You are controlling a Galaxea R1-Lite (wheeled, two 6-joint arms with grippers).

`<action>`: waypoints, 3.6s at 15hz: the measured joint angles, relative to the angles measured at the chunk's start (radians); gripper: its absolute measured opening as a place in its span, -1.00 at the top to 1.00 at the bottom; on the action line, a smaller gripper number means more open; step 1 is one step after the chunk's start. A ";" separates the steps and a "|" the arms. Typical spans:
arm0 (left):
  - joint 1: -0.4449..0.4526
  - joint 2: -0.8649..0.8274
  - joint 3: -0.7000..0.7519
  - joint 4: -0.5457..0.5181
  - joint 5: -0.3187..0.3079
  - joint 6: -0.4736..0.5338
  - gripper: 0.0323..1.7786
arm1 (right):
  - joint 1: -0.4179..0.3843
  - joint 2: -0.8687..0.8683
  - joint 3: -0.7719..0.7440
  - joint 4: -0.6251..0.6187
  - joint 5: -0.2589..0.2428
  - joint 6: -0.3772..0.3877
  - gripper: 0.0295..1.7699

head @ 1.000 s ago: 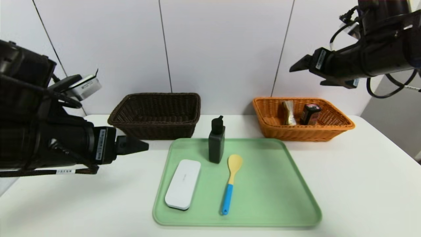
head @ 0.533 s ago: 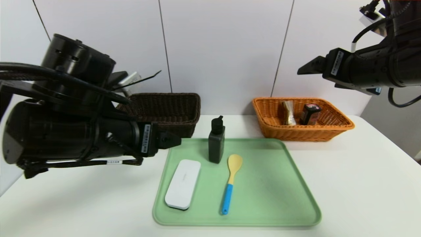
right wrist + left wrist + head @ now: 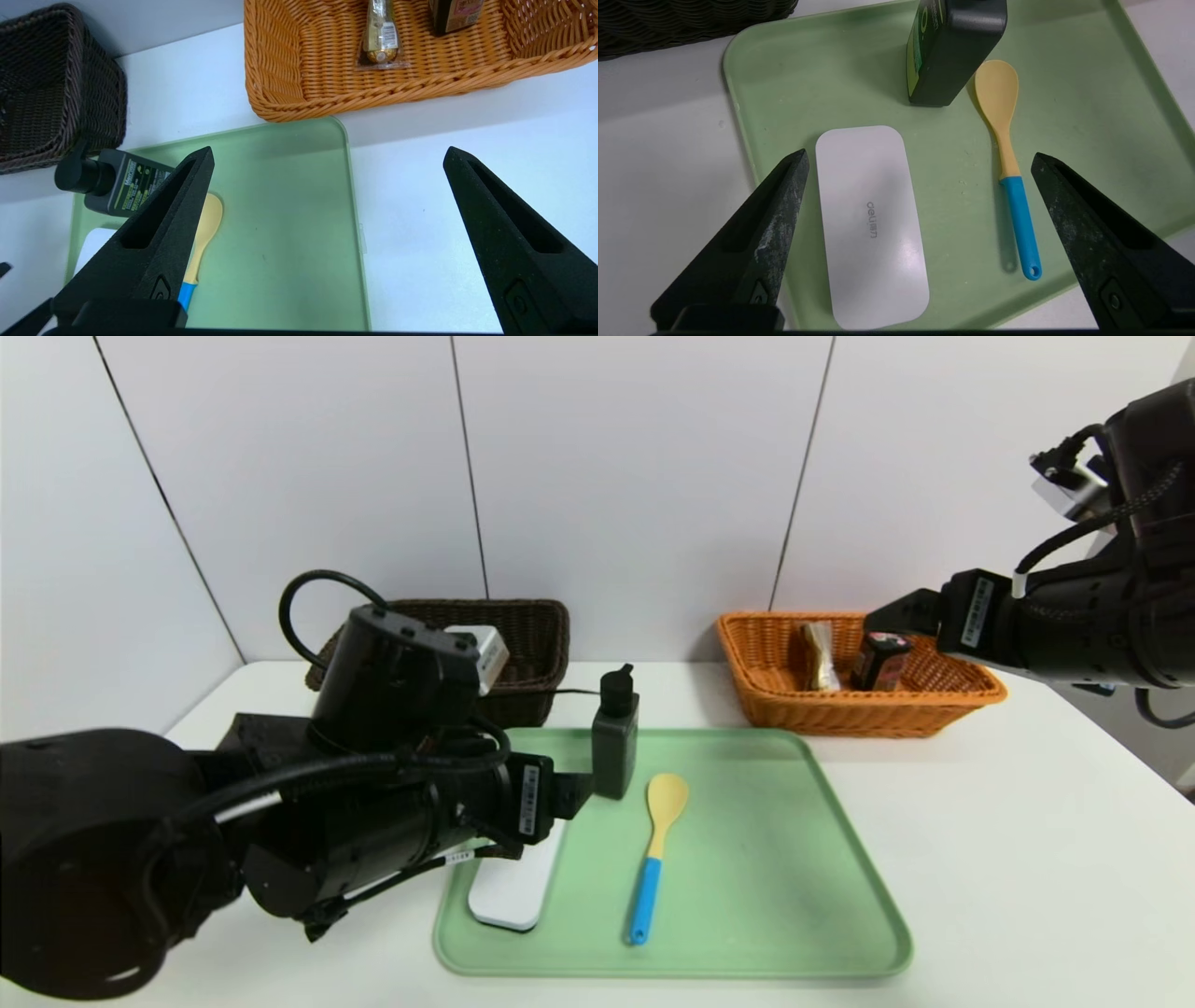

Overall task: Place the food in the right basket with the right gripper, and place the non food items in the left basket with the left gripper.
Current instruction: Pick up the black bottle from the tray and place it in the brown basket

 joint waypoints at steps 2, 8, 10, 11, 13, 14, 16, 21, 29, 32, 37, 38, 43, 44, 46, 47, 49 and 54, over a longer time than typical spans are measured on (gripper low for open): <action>-0.011 0.038 0.064 -0.154 0.019 0.036 -0.90 | 0.000 -0.007 0.027 -0.055 0.002 0.002 -0.91; -0.031 0.166 0.077 -0.338 0.073 0.106 -0.90 | 0.029 -0.011 0.114 -0.244 0.046 -0.083 -0.91; -0.037 0.187 0.067 -0.355 0.071 0.153 -0.90 | 0.032 -0.004 0.177 -0.278 0.076 -0.220 -0.91; -0.040 0.196 0.064 -0.355 0.069 0.158 -0.90 | 0.031 -0.001 0.207 -0.291 0.118 -0.289 -0.91; -0.040 0.214 0.052 -0.357 0.069 0.158 -0.90 | 0.009 0.005 0.265 -0.303 0.209 -0.444 -0.91; -0.041 0.223 0.040 -0.357 0.068 0.158 -0.90 | -0.005 0.012 0.280 -0.326 0.239 -0.507 -0.92; -0.041 0.244 0.016 -0.358 0.072 0.156 -0.90 | -0.015 0.027 0.300 -0.399 0.249 -0.544 -0.92; -0.039 0.328 -0.058 -0.422 0.099 0.156 -0.90 | -0.032 0.036 0.326 -0.436 0.244 -0.543 -0.92; -0.011 0.443 -0.187 -0.454 0.121 0.154 -0.90 | -0.033 0.034 0.388 -0.451 0.247 -0.543 -0.92; -0.001 0.475 -0.240 -0.453 0.120 0.156 -0.90 | -0.032 0.034 0.410 -0.487 0.248 -0.543 -0.92; 0.005 0.524 -0.294 -0.453 0.118 0.157 -0.90 | -0.032 0.034 0.429 -0.493 0.248 -0.543 -0.92; 0.007 0.529 -0.298 -0.451 0.117 0.158 -0.90 | -0.032 0.034 0.431 -0.493 0.248 -0.543 -0.92; 0.010 0.541 -0.301 -0.447 0.116 0.159 -0.70 | -0.032 0.032 0.447 -0.493 0.249 -0.543 -0.92; 0.010 0.542 -0.301 -0.448 0.116 0.159 -0.50 | -0.032 0.031 0.452 -0.493 0.249 -0.543 -0.92; 0.010 0.543 -0.301 -0.447 0.117 0.159 -0.17 | -0.033 0.027 0.458 -0.493 0.249 -0.544 -0.92; 0.010 0.542 -0.301 -0.446 0.117 0.160 -0.04 | -0.033 0.026 0.460 -0.493 0.250 -0.544 -0.93; 0.009 0.535 -0.301 -0.440 0.116 0.161 0.15 | -0.033 0.024 0.464 -0.493 0.250 -0.544 -0.93; -0.002 0.447 -0.311 -0.320 0.070 0.157 0.34 | -0.032 0.018 0.472 -0.493 0.246 -0.541 -0.93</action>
